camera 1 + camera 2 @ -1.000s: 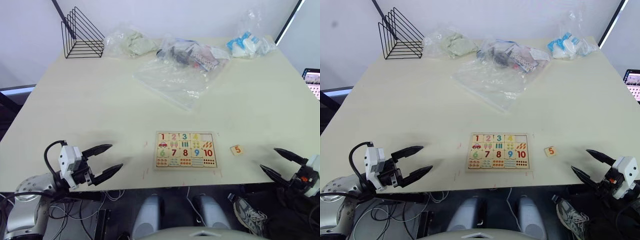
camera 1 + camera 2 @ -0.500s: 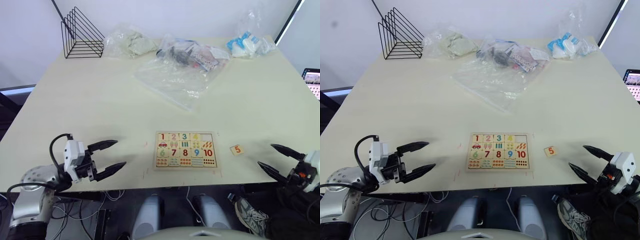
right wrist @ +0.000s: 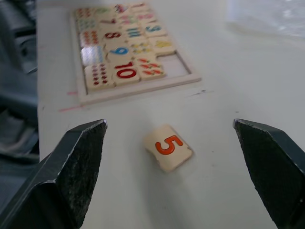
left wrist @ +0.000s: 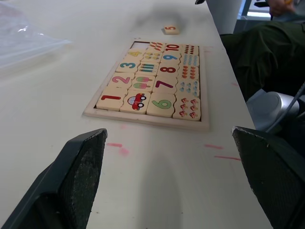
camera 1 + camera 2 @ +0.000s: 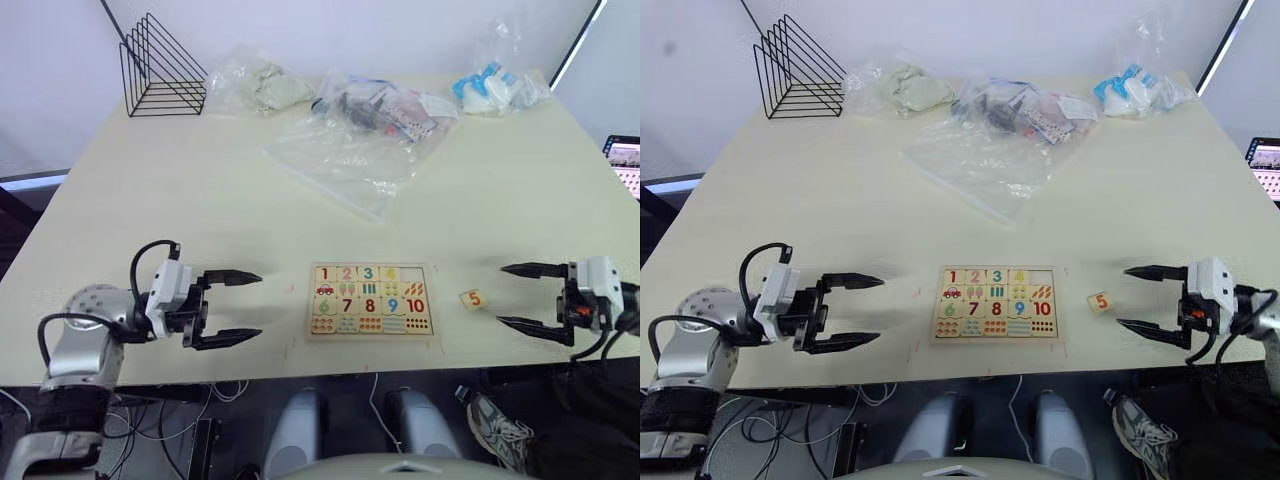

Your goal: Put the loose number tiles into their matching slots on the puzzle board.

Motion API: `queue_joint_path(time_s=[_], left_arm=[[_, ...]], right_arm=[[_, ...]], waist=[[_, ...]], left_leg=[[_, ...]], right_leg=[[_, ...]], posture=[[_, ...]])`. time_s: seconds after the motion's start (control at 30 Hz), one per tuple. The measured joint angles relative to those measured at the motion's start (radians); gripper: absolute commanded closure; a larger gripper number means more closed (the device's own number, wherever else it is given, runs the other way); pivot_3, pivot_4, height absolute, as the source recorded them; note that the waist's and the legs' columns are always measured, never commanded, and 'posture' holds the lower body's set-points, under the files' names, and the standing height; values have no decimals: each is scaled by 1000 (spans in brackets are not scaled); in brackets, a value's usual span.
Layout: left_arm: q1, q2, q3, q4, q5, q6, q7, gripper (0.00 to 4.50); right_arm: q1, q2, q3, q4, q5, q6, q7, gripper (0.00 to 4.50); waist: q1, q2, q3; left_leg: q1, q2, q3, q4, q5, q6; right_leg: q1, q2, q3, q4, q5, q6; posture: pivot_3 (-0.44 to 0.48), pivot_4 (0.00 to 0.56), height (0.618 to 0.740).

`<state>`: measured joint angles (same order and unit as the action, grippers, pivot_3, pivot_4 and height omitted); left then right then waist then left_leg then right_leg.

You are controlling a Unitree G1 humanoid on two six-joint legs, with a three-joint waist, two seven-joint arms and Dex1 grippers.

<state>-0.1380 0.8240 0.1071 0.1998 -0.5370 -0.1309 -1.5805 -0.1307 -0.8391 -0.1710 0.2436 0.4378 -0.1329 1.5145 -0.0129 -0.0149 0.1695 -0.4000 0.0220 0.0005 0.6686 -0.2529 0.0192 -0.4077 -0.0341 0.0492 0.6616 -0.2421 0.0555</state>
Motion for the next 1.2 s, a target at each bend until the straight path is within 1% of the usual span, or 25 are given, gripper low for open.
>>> queue_joint_path(time_s=[0.2,0.27,0.37,0.57,0.6,0.77,0.83,1.13,1.2], left_arm=[[-34,38,-56,12,-52,-20,-1,0],[-54,50,-79,14,-89,-27,-2,0],[-56,68,-106,13,-127,-35,-2,0],[-56,105,-200,4,-173,-88,-3,0],[-56,105,-200,4,-173,-90,-3,0],[-57,107,-217,-13,-177,-101,-3,0],[-57,107,-217,-14,-179,-101,-3,0],[-57,107,-216,-21,-184,-101,-3,0],[-57,107,-216,-21,-184,-101,-3,0]], right_arm=[[-142,-23,133,133,-64,-58,88,57],[-189,-36,200,168,-74,-93,93,57],[-233,-39,260,205,-74,-127,94,57],[-334,-58,405,299,-73,-222,94,57],[-337,-60,408,304,-73,-226,94,57],[-407,-79,518,404,-85,-312,94,57],[-422,-79,545,435,-85,-333,94,57],[-473,-76,589,507,-79,-400,95,57],[-482,-75,595,522,-79,-413,95,575]], waist=[[-1,0,0],[-1,0,0],[-2,0,0],[-1,1,1],[0,1,1],[-2,1,1],[-2,1,1],[-2,1,1],[-2,1,1]], left_leg=[[0,0,0,0,0,0],[0,0,0,0,0,0],[0,0,-1,0,0,0],[0,1,-1,0,0,0],[0,1,-1,0,0,0],[0,1,0,0,0,0],[0,1,0,0,0,0],[0,1,-1,0,0,0],[0,1,-1,0,0,0]], right_leg=[[0,0,0,0,0,0],[0,0,0,1,0,0],[0,0,0,1,0,0],[-1,0,1,1,0,0],[-1,-1,1,1,0,0],[-1,0,1,1,0,0],[-1,0,1,1,0,0],[-1,0,2,1,0,0],[-1,0,2,1,0,0]], posture=[[0,150,740],[0,150,740],[0,150,740],[0,150,740],[0,150,740],[0,150,740],[0,150,740],[0,150,740],[0,150,740]])
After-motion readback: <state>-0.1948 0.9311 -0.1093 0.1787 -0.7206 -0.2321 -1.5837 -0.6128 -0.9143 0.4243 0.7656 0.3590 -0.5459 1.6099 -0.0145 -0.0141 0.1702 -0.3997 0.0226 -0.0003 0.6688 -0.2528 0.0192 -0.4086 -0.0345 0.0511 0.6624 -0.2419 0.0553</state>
